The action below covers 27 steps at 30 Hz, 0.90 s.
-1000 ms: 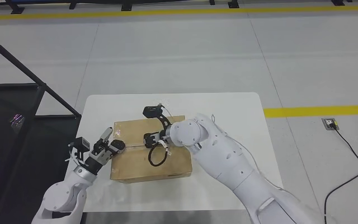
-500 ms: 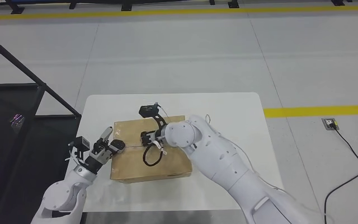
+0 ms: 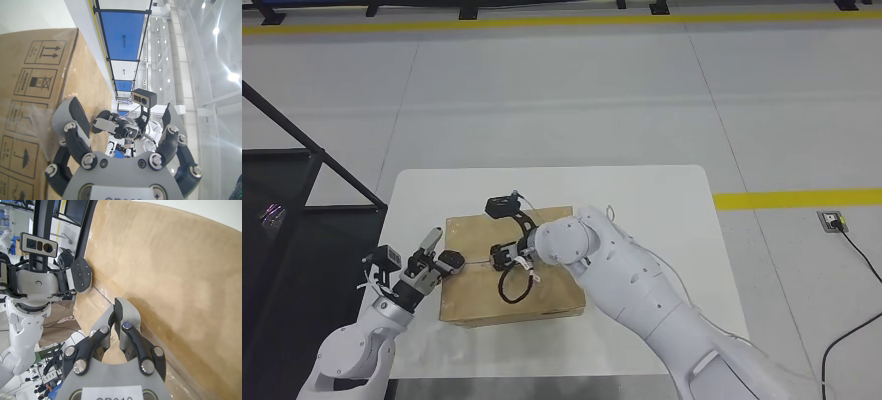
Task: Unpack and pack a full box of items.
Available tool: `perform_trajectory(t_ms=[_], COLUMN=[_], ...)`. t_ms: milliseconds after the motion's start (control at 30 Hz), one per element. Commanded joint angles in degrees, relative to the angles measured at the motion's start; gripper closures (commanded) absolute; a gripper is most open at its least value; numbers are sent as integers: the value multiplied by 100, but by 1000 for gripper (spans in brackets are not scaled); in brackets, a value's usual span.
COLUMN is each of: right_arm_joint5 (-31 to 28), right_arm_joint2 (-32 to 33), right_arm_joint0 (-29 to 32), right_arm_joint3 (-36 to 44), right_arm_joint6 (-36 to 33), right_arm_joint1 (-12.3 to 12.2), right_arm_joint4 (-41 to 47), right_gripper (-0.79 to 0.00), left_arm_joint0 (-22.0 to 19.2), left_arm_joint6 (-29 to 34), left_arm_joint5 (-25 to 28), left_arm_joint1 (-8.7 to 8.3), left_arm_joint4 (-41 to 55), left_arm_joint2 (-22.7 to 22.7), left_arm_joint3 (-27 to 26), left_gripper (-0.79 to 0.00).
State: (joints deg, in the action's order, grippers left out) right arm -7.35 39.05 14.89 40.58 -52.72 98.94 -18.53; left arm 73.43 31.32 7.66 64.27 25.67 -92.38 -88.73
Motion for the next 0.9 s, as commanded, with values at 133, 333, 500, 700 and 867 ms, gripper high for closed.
perform_trajectory(t_ms=[133, 333, 500, 700, 867], right_arm_joint5=[147, 396, 544, 732, 1000], right_arm_joint2=[132, 410, 699, 1025, 1383], right_arm_joint0=[83, 248, 483, 762, 926], right_arm_joint3=[167, 460, 834, 1279, 1465], right_arm_joint6=[-146, -314, -482, -718, -870], right_arm_joint1=[-96, -275, -458, -651, -797], right_arm_joint4=[-194, -399, -575, -764, -789], right_gripper=[0, 0, 0, 0, 0], left_arm_joint0=[-9, -11, -21, -35, -32], left_arm_joint6=[7, -8, -36, -59, -69], left_arm_joint5=[-19, -26, -22, -22, -34], left_arm_joint1=[-2, 0, 6, 11, 10], left_arm_joint4=[-10, -15, -46, -91, -110], left_arm_joint2=[-2, 17, 61, 105, 105], left_arm_joint3=[-17, -24, -3, -18, -27], left_gripper=[-785, -785, -785, -785, -785])
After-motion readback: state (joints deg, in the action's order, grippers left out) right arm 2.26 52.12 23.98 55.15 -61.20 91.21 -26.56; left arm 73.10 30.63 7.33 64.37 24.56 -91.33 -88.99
